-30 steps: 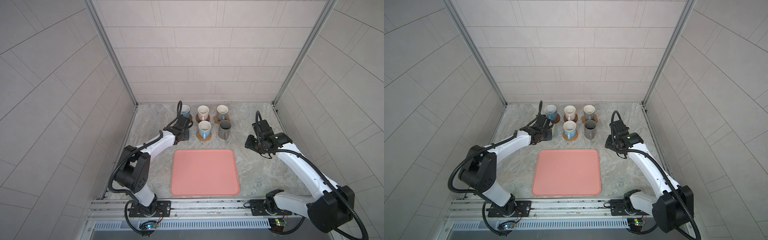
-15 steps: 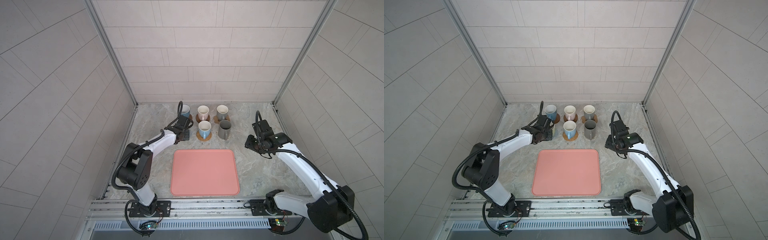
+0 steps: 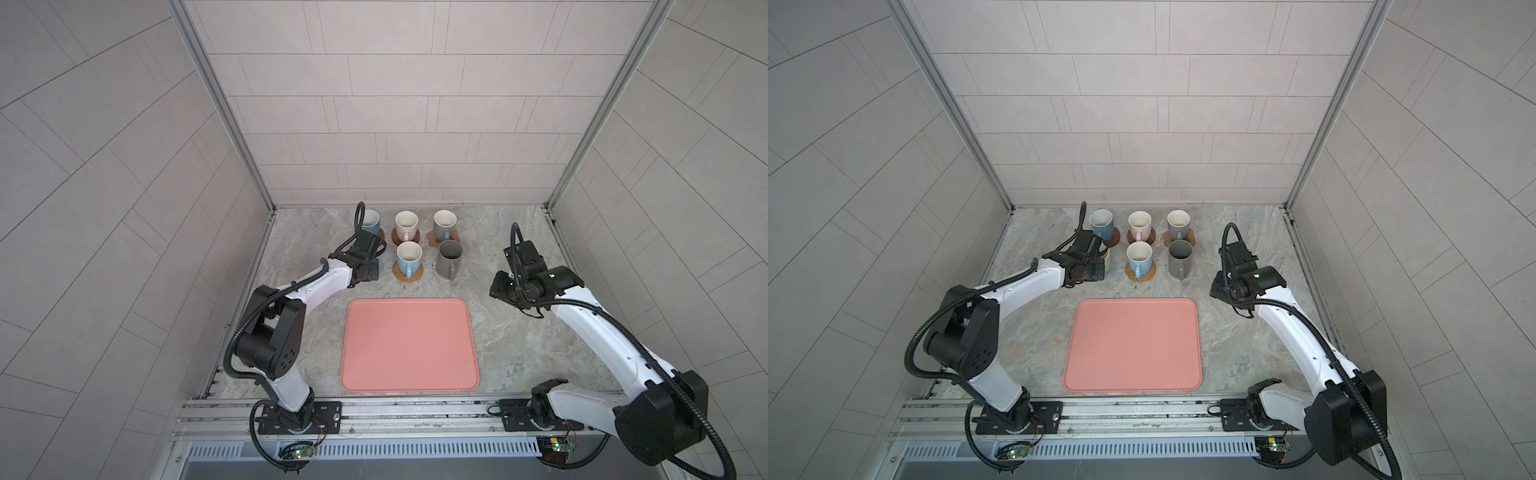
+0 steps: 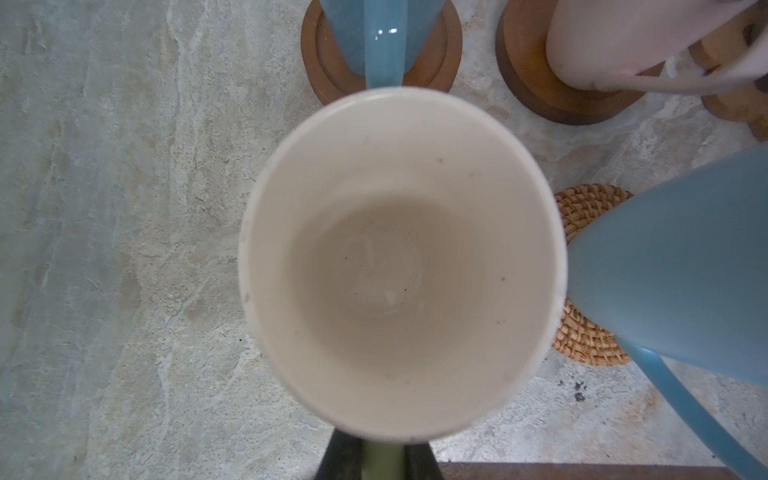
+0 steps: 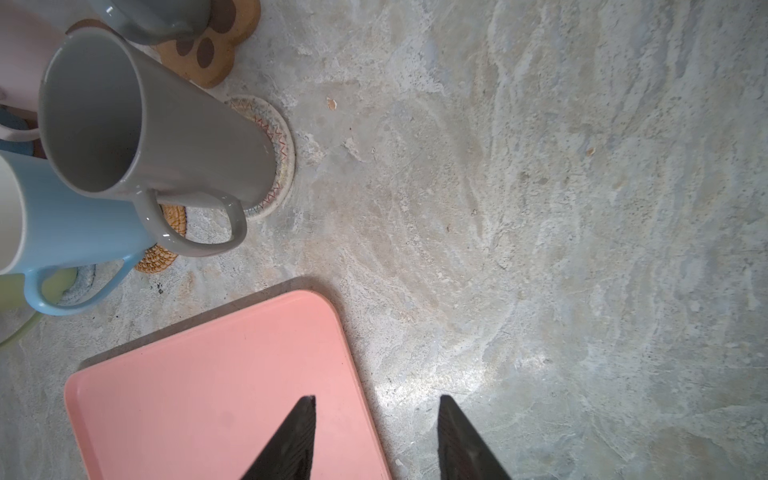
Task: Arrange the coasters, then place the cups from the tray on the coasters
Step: 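Carry the pale green mug with left gripper over the blue knit coaster and lower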
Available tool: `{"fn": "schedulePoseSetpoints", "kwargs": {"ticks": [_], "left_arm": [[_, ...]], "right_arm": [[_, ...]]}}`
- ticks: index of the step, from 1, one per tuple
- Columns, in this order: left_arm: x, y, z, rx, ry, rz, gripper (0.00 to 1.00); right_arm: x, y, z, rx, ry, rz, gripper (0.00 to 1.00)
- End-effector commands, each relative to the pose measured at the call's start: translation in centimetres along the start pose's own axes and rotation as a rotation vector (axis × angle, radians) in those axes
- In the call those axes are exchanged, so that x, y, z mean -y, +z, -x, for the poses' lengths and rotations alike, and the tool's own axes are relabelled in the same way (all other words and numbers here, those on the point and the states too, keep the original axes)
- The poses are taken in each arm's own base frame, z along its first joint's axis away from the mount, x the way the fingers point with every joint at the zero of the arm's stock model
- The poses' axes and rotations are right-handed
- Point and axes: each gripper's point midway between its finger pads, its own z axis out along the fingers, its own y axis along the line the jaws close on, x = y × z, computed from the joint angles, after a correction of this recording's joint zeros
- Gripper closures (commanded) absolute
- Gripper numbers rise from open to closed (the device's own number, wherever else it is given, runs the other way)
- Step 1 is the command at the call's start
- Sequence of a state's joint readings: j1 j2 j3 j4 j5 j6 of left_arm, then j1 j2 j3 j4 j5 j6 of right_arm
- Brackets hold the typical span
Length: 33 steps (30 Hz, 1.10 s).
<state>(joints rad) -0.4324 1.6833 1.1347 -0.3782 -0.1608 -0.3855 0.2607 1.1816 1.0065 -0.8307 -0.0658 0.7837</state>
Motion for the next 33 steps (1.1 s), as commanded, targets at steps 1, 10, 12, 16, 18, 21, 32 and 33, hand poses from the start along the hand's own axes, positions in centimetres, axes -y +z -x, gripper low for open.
{"fn": "schedulePoseSetpoints", "kwargs": {"ticks": [1,10,12,16,18,21,32,33], "left_arm": [[-0.12,-1.03,1.26,0.039,-0.025,-0.004,0.95],[-0.19,-1.27,1.03,0.035,-0.034,-0.007,0.95],[-0.26,-1.25,0.98,0.032,-0.034,-0.004,0.93],[-0.21,-1.22,0.98,0.03,-0.036,-0.002,0.88],[-0.24,-1.21,1.09,0.031,-0.038,-0.001,0.85],[-0.18,-1.26,1.11,0.03,-0.04,-0.005,0.81],[-0.17,-1.69,1.34,0.03,-0.046,-0.007,0.64],[-0.2,-1.74,1.34,0.03,-0.046,-0.006,0.63]], "right_arm": [[0.44,-0.15,-0.03,0.012,0.008,-0.014,0.5],[0.46,-0.06,-0.1,0.012,0.007,-0.011,0.5],[0.5,-0.04,-0.15,0.011,0.006,-0.013,0.5],[0.58,-0.01,-0.21,0.01,0.007,-0.013,0.5],[0.6,-0.01,-0.21,0.01,0.007,-0.014,0.5],[0.53,-0.09,-0.11,0.013,0.007,-0.012,0.5],[0.54,-0.16,-0.12,0.014,0.006,-0.011,0.5],[0.53,-0.16,-0.11,0.014,0.006,-0.011,0.5]]}}
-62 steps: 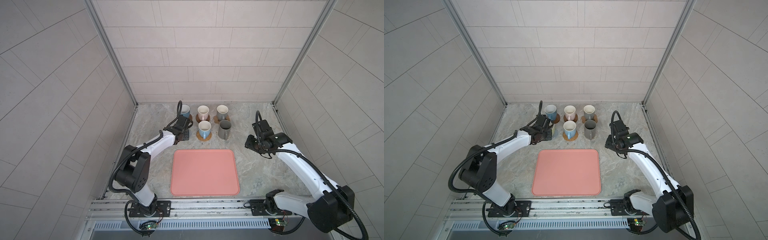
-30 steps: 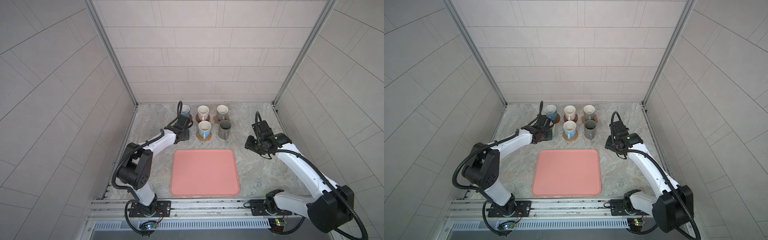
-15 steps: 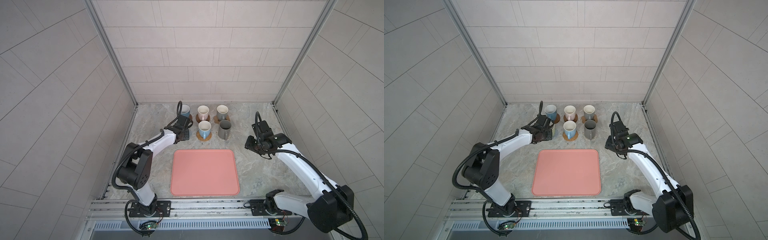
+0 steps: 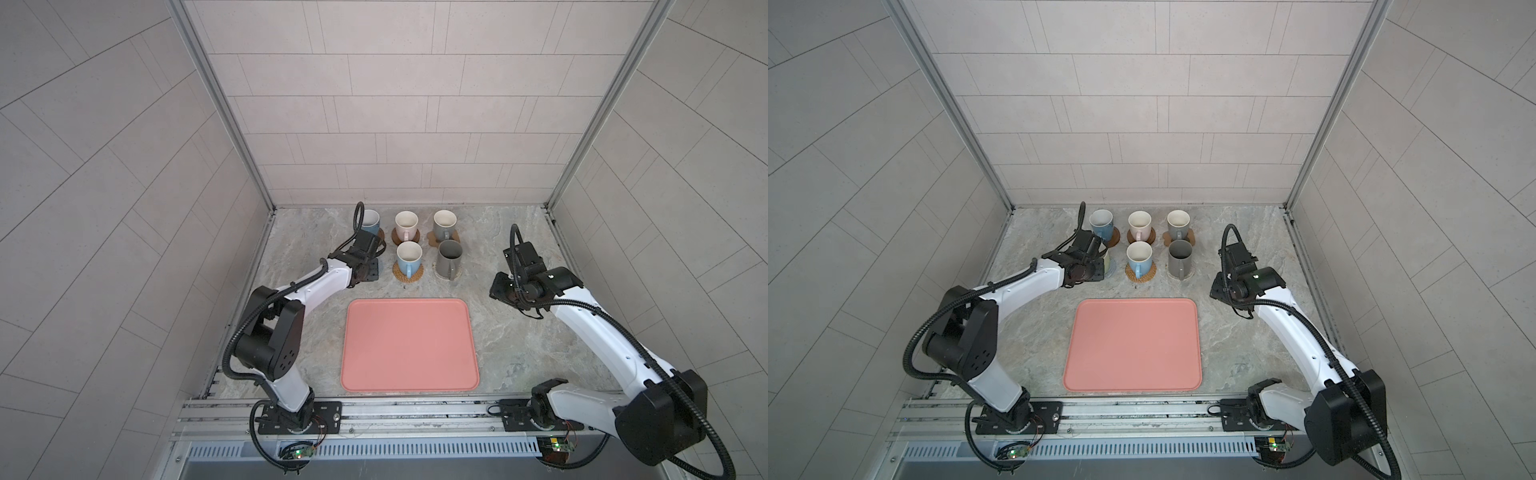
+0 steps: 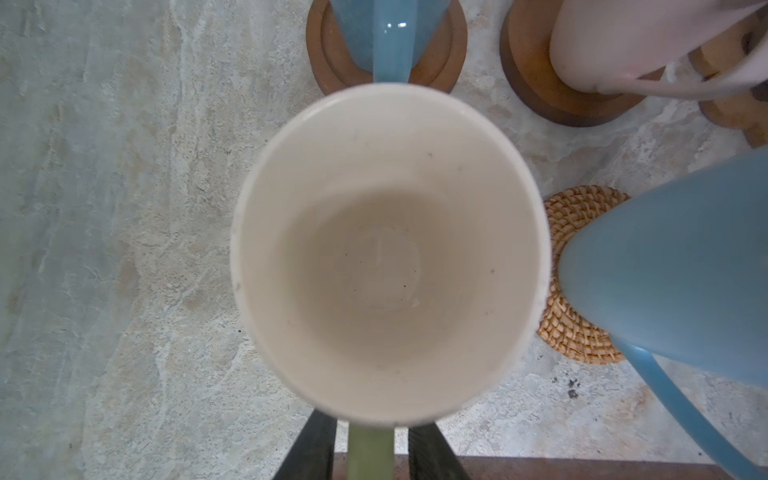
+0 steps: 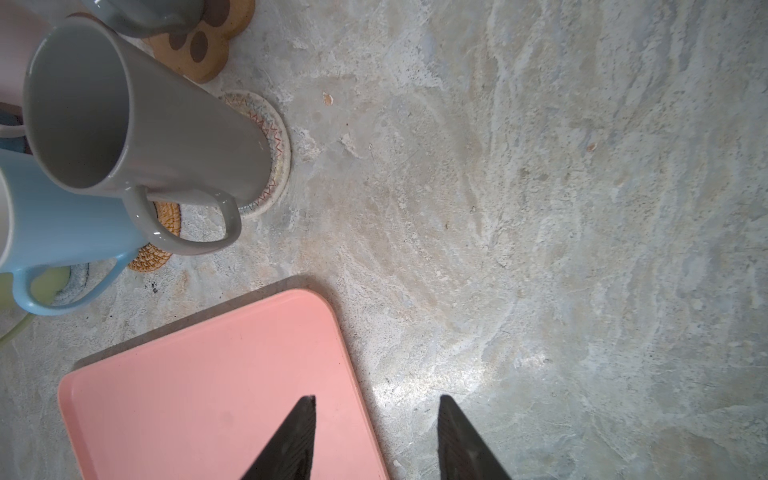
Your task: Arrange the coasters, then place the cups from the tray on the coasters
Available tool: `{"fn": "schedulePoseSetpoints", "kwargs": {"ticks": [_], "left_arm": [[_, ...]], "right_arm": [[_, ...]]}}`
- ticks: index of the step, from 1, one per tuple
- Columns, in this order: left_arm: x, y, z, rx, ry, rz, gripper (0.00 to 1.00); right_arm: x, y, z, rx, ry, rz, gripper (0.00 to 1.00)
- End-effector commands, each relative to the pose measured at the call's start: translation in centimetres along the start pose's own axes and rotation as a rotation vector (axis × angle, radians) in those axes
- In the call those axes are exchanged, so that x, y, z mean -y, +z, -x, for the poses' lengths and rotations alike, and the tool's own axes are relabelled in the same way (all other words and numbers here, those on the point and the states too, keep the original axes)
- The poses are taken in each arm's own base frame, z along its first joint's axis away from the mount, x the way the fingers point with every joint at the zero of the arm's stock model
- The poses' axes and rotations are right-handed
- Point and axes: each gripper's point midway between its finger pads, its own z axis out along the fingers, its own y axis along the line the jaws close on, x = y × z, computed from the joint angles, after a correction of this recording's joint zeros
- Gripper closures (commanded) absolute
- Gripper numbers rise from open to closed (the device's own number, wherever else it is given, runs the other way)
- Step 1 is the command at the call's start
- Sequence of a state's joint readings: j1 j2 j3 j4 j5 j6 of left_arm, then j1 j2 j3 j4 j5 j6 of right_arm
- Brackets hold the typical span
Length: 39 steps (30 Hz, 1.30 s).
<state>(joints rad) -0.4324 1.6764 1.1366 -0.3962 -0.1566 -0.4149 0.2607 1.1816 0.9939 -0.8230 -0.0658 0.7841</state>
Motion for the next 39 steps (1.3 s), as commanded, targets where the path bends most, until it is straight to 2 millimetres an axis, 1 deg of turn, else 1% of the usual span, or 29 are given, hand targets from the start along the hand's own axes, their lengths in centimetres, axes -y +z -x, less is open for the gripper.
{"fn": "schedulePoseSetpoints", "kwargs": {"ticks": [1,8,14,20,27,32,33,37,39], "left_arm": [[-0.1,-1.6,1.6,0.041,-0.02,-0.006,0.61],[-0.3,-2.7,2.1,0.063,-0.029,-0.007,0.53],[-0.7,-4.6,2.3,0.1,-0.053,-0.027,0.49],[-0.9,-7.3,2.5,0.169,-0.084,-0.08,0.47],[-2.5,-10.9,3.2,0.302,-0.123,-0.085,0.42],[-3.6,-13.0,3.1,0.372,-0.138,-0.085,0.32],[-3.9,-13.3,3.0,0.384,-0.143,-0.084,0.25],[-4.8,-14.1,2.8,0.414,-0.153,-0.059,0.17],[-5.2,-14.3,2.7,0.423,-0.155,-0.045,0.08]], "right_arm": [[0.4,-0.4,0.1,0.018,0.006,-0.008,0.5],[0.4,-0.5,0.2,0.02,0.002,-0.009,0.5],[0.2,-0.4,0.4,0.017,-0.012,-0.013,0.5],[0.1,-0.4,0.7,0.024,-0.019,-0.017,0.5],[0.3,-0.6,1.1,0.041,-0.028,-0.026,0.49],[0.2,-0.4,1.4,0.048,-0.026,-0.025,0.48],[0.1,-0.4,1.5,0.051,-0.029,-0.026,0.47],[0.3,-0.3,1.8,0.061,-0.029,-0.037,0.41],[0.3,-0.2,1.9,0.064,-0.03,-0.045,0.37]]}}
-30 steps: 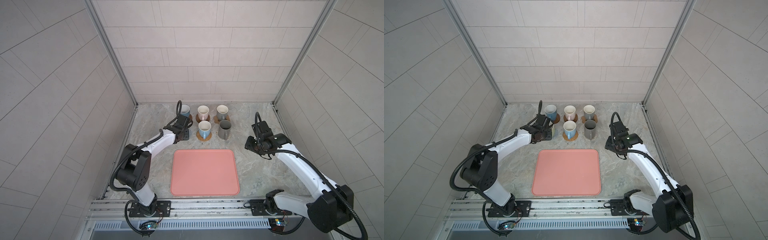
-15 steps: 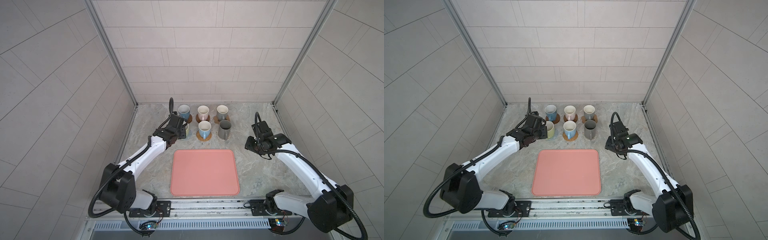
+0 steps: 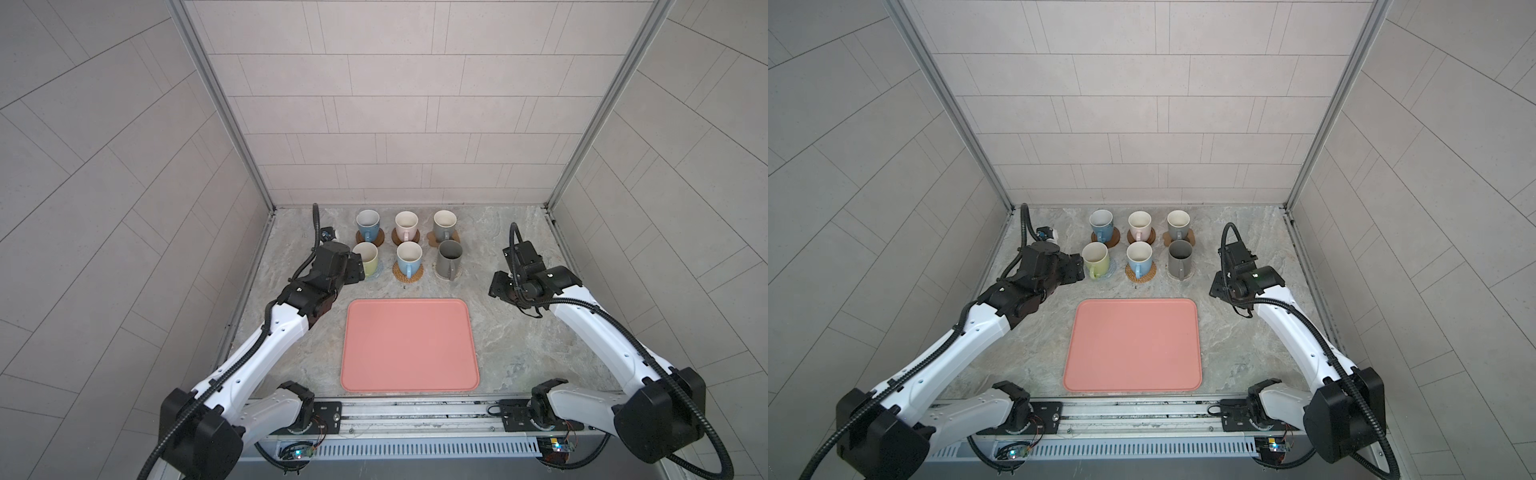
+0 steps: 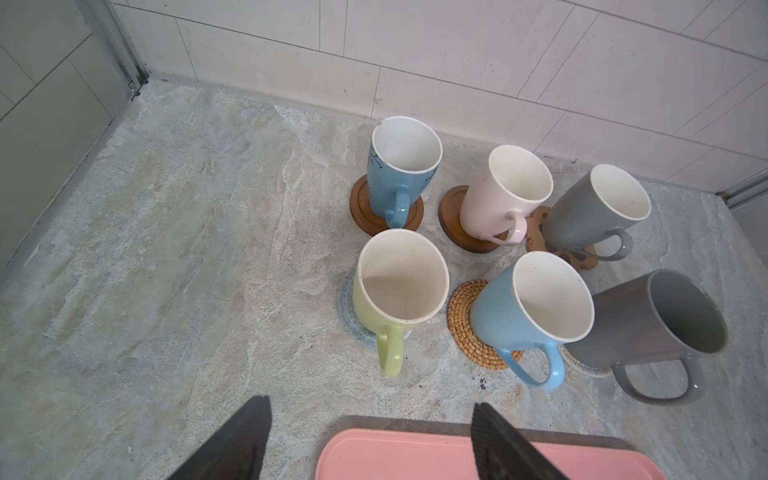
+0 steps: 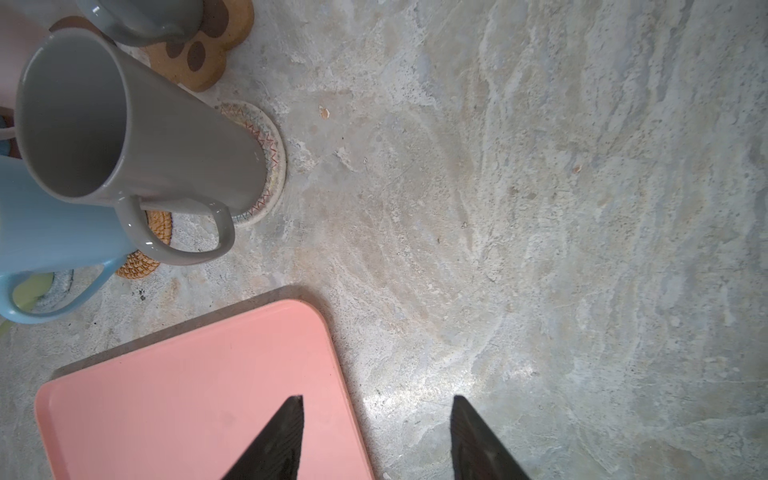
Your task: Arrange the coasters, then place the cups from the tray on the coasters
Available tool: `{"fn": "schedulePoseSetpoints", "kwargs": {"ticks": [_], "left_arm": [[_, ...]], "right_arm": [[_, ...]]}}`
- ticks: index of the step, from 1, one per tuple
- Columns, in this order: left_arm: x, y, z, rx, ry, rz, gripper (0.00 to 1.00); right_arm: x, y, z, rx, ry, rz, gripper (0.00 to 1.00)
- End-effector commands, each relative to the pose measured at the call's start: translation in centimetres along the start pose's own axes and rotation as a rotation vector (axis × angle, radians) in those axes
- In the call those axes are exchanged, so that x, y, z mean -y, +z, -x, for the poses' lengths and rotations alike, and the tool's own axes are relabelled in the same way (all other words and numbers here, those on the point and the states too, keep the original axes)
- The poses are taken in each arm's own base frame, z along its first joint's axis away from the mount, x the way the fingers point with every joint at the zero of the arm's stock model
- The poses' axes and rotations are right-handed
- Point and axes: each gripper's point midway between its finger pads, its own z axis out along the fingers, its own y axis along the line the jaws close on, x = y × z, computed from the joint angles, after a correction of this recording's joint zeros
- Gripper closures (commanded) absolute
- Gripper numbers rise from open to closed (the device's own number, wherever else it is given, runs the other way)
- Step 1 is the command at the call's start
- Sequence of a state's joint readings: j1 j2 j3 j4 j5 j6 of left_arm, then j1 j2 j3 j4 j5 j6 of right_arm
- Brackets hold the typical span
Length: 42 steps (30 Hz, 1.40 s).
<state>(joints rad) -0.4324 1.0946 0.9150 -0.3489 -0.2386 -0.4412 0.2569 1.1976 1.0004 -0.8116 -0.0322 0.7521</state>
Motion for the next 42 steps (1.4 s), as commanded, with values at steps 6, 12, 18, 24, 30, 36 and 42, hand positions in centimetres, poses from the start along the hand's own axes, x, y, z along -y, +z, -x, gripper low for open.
{"fn": "schedulePoseSetpoints", "kwargs": {"ticks": [6,12,18,24,30,36,42], "left_arm": [[-2.2,-1.5,1.3,0.096,0.013,0.081,0.0],[-4.1,-2.0,1.9,0.174,0.048,0.14,0.0],[-7.3,-1.0,1.5,0.26,0.071,0.239,0.0],[-11.5,1.6,-1.0,0.271,0.102,0.387,0.0],[-13.9,4.3,-3.4,0.265,0.108,0.475,0.0],[-15.0,7.4,-5.0,0.245,0.053,0.443,0.0],[-14.7,9.5,-4.3,0.218,0.097,0.395,0.0]], "right_arm": [[1.1,-0.8,2.0,0.083,0.006,-0.073,0.0],[2.4,-1.3,3.2,0.163,0.017,-0.125,0.0],[3.3,-2.4,6.4,0.385,-0.056,-0.172,0.0],[4.8,-2.1,9.1,0.649,-0.209,-0.278,0.0],[6.2,2.4,8.7,0.704,-0.273,-0.308,0.01],[7.6,6.5,8.5,0.671,-0.272,-0.339,0.01],[8.6,6.4,9.4,0.702,-0.201,-0.336,0.0]]}}
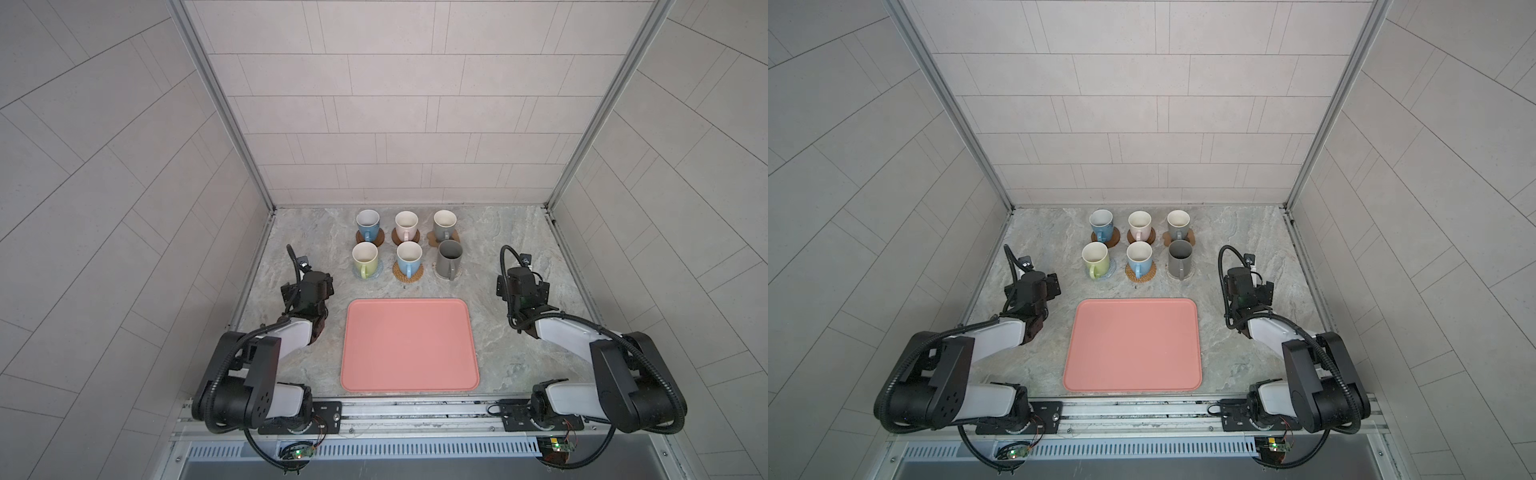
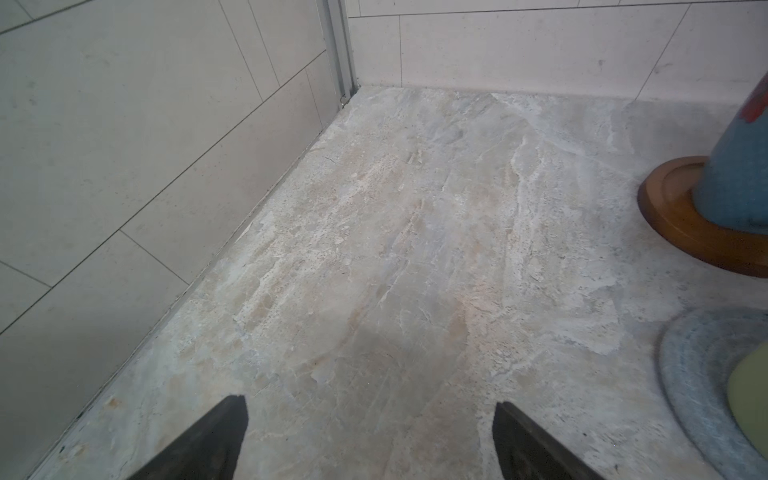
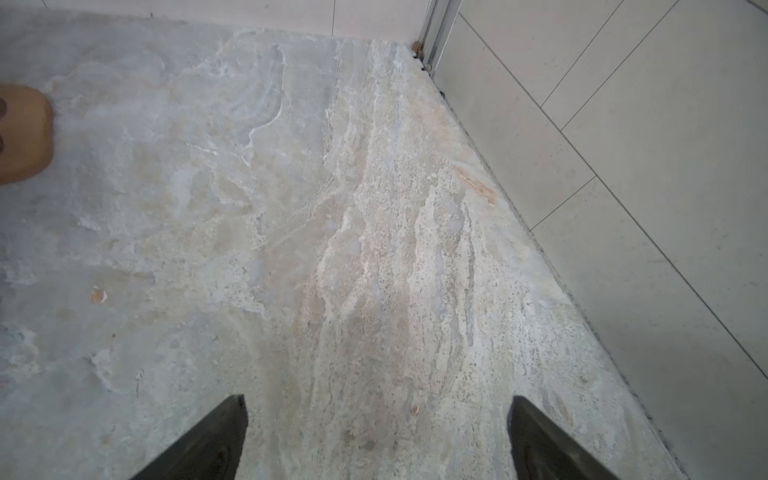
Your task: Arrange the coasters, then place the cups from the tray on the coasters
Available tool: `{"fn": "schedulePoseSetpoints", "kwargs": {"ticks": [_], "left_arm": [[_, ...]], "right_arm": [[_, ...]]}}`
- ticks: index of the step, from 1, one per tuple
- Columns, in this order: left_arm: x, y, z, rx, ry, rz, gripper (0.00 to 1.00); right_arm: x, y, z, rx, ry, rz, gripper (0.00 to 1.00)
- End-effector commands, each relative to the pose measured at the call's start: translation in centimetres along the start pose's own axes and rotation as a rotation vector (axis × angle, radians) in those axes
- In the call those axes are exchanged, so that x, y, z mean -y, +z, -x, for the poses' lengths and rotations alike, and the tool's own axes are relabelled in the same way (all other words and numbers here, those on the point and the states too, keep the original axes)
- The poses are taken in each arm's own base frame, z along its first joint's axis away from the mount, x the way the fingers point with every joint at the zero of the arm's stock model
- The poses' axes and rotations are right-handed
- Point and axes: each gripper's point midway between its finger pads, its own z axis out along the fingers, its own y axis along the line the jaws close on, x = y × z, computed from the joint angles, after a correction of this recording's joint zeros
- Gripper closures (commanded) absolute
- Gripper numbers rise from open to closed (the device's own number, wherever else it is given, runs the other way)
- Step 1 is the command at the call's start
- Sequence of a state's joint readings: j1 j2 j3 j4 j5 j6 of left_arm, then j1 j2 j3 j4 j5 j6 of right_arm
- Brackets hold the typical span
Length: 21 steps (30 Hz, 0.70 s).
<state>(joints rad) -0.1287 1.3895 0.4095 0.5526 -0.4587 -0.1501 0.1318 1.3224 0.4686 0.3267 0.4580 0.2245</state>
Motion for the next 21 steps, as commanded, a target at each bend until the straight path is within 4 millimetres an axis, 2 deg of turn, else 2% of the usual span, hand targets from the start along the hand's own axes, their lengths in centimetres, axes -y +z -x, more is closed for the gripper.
{"fn": "schedulePoseSetpoints", "kwargs": {"ticks": [1,12,21], "left_arm": [[1.3,0.7,2.4,0.049,-0.003,-0.057,0.0],[2.9,0.7,2.5,0.057,0.049,-0.151,0.0],[3.1,0.5,2.5,0.062,0.051,-0.165,0.0]], "right_arm": [[1.0,0.3,1.8,0.075,0.078,-0.023,0.01],[2.2,1.6,2.3,0.088,0.098,-0.029,0.0],[2.5,2.4,1.9,0.103,0.117,-0.034,0.01]]}}
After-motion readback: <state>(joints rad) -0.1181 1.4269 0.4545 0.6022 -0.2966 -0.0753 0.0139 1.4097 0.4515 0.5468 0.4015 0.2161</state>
